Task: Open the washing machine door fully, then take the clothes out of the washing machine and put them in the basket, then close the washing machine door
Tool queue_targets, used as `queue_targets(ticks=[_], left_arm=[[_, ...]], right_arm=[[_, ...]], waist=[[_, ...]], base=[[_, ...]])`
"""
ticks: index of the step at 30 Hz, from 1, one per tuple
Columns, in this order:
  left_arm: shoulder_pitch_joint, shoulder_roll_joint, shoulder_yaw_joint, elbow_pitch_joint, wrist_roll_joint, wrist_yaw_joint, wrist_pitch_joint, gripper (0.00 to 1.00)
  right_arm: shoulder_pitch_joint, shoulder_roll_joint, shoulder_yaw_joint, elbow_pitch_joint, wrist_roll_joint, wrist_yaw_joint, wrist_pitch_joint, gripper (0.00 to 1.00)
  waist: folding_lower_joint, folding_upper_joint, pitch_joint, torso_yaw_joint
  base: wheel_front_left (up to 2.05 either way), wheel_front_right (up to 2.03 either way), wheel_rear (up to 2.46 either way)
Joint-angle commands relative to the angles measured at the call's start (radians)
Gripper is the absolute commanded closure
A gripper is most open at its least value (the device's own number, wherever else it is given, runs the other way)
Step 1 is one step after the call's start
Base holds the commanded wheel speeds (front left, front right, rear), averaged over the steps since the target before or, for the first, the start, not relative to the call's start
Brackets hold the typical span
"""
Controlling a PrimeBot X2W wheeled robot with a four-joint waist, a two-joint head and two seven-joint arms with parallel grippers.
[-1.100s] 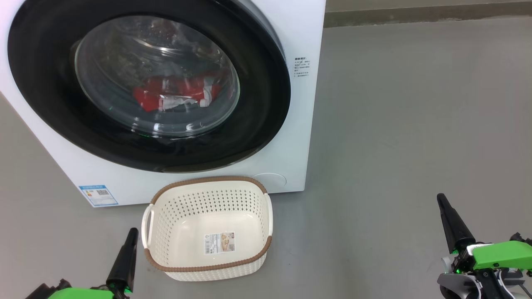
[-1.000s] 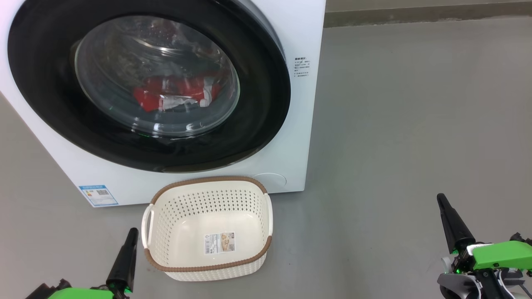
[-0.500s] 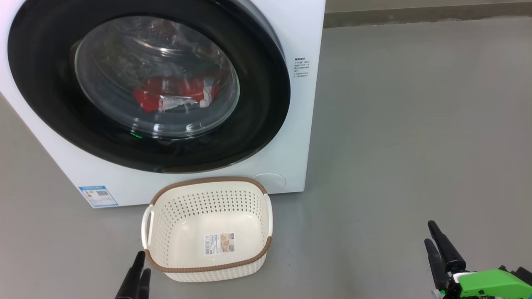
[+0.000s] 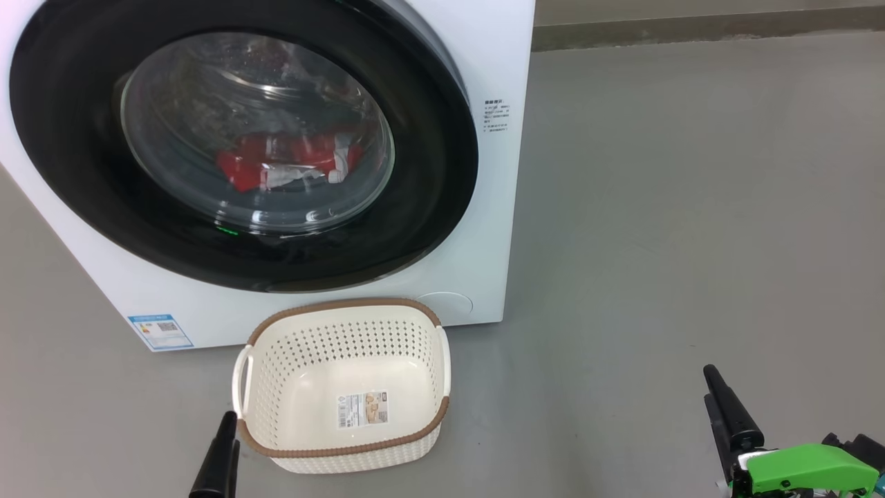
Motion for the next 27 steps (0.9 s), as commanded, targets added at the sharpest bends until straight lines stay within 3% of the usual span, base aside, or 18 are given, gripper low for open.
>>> queue_targets(ticks=[1, 27], left_arm=[[-0.023, 0.016, 0.012, -0.037, 0.036, -0.002, -0.011, 0.0], [-0.024, 0.024, 0.028, -0.106, 0.471, 0.003, -0.086, 0.0]], right_arm=[[-0.052, -0.013, 0.008, -0.021, -0.034, 0.0, -0.013, 0.0], [-0.092, -0.017, 0.073, -0.065, -0.436, 0.0, -0.087, 0.0]], waist=[[-0.0001, 0.0, 0.0, -0.001], [-0.0001, 0.0, -0.002, -0.014]], base=[[0.0, 0.0, 0.0], [0.0, 0.0, 0.0]])
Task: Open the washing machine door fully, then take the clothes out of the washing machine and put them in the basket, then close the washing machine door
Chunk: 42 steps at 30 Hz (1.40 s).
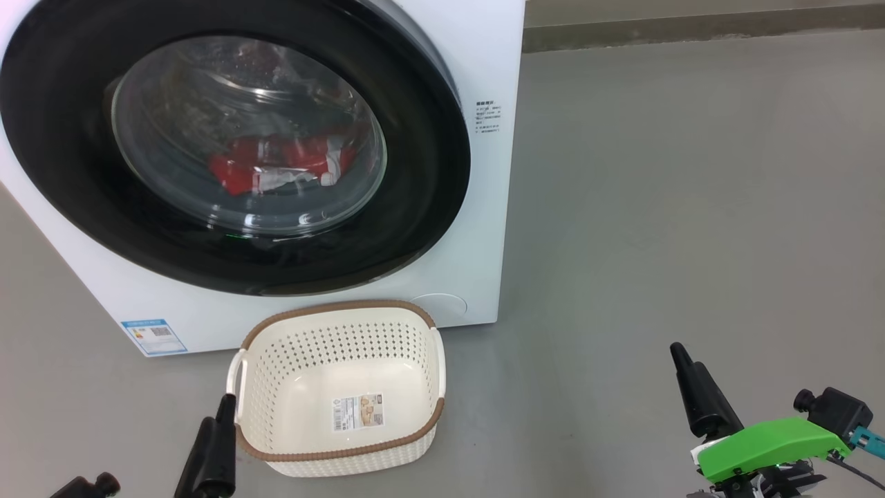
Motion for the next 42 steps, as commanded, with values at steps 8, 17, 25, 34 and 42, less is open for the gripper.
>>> queue_targets(ticks=[8, 17, 25, 34, 42], left_arm=[[-0.02, 0.022, 0.021, -0.045, 0.14, 0.014, -0.031, 0.0], [-0.018, 0.024, 0.024, -0.052, 0.252, 0.028, -0.058, 0.0], [-0.016, 0.025, 0.026, -0.056, 0.349, 0.032, -0.081, 0.0], [-0.015, 0.027, 0.029, -0.073, 0.463, 0.041, -0.108, 0.0], [-0.015, 0.029, 0.033, -0.086, 0.55, 0.046, -0.129, 0.0]], right_arm=[[-0.065, -0.016, 0.035, -0.025, -0.132, 0.0, -0.033, 0.0], [-0.078, -0.017, 0.057, -0.031, -0.239, 0.0, -0.059, 0.0], [-0.089, -0.019, 0.082, -0.041, -0.335, 0.0, -0.082, 0.0], [-0.103, -0.026, 0.111, -0.044, -0.441, 0.0, -0.109, 0.0], [-0.115, -0.032, 0.132, -0.052, -0.523, -0.001, -0.129, 0.0]], waist=[[-0.0001, 0.0, -0.003, -0.006], [-0.0001, 0.0, -0.004, -0.013], [-0.0001, 0.0, -0.008, -0.019], [-0.0001, 0.0, -0.01, -0.025], [-0.0001, 0.0, -0.01, -0.028]], base=[[0.0, 0.0, 0.0], [0.0, 0.0, 0.0], [0.0, 0.0, 0.0], [0.0, 0.0, 0.0], [0.0, 0.0, 0.0]])
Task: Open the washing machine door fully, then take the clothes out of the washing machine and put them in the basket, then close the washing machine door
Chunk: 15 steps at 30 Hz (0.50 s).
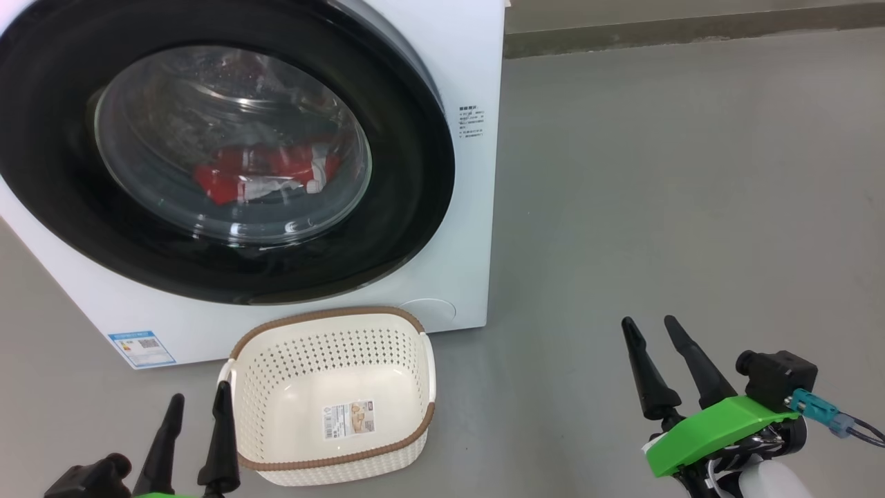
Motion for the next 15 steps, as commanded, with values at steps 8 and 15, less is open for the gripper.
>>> queue_targets(ticks=[8, 15], left_arm=[[-0.015, 0.021, 0.03, -0.052, 0.127, 0.014, -0.037, 0.0], [-0.009, 0.023, 0.033, -0.072, 0.223, 0.017, -0.06, 0.0]], right_arm=[[-0.057, -0.014, 0.041, -0.04, -0.116, -0.001, -0.037, 0.0], [-0.067, -0.021, 0.069, -0.04, -0.206, -0.001, -0.06, 0.0]], waist=[[0.0, 0.0, -0.001, -0.001], [0.0, 0.0, -0.005, -0.004]], base=[[0.0, 0.0, 0.0], [0.0, 0.0, 0.0]])
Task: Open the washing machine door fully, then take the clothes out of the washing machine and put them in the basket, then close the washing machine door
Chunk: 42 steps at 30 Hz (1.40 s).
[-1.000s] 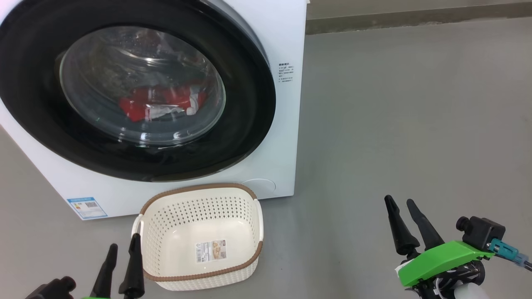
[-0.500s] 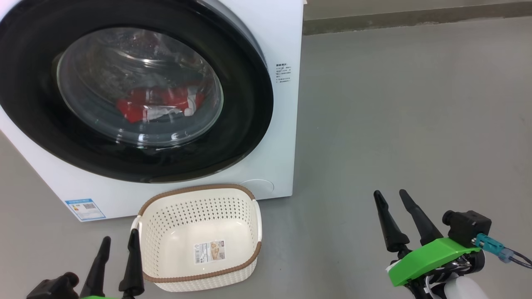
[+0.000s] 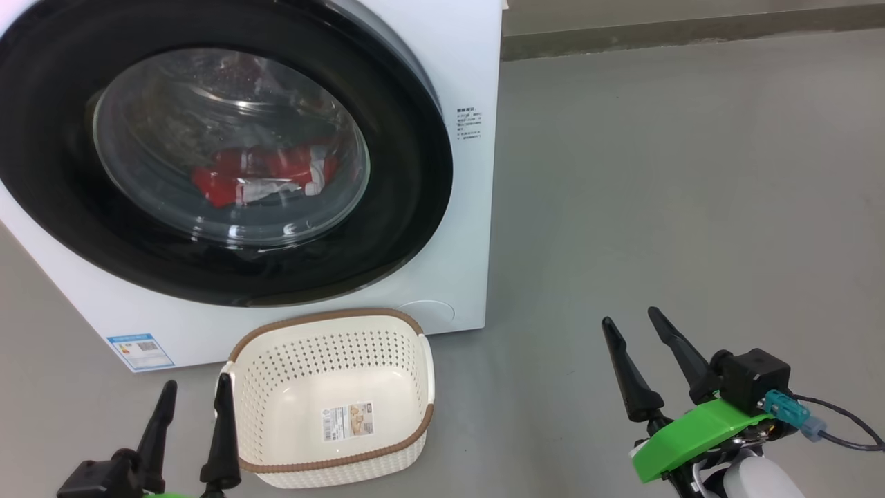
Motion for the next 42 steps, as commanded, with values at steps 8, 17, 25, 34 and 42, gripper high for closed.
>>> queue_targets(ticks=[8, 17, 25, 34, 42], left_arm=[[-0.005, 0.019, 0.038, -0.041, 0.121, 0.015, -0.037, 0.0], [0.008, 0.022, 0.051, -0.048, 0.227, 0.017, -0.063, 0.0], [0.011, 0.022, 0.058, -0.048, 0.252, 0.014, -0.07, 0.0], [0.007, 0.021, 0.068, -0.046, 0.245, 0.011, -0.07, 0.0], [0.01, 0.02, 0.074, -0.042, 0.245, 0.009, -0.07, 0.0]], right_arm=[[-0.064, -0.01, 0.038, -0.032, -0.122, -0.001, -0.037, 0.0], [-0.065, -0.009, 0.057, -0.032, -0.226, -0.001, -0.063, 0.0], [-0.063, -0.007, 0.06, -0.032, -0.254, -0.001, -0.07, 0.0], [-0.058, -0.005, 0.049, -0.037, -0.254, -0.001, -0.07, 0.0], [-0.055, -0.003, 0.041, -0.031, -0.242, -0.001, -0.07, 0.02]], waist=[[-0.0001, -0.0001, -0.007, -0.007], [-0.0001, -0.0001, -0.02, -0.012], [-0.0001, -0.0001, -0.022, -0.012], [-0.0001, -0.0001, -0.019, -0.006], [-0.0001, -0.0001, -0.015, -0.001]], base=[[0.0, 0.0, 0.0], [0.0, 0.0, 0.0], [0.0, 0.0, 0.0], [0.0, 0.0, 0.0], [0.0, 0.0, 0.0]])
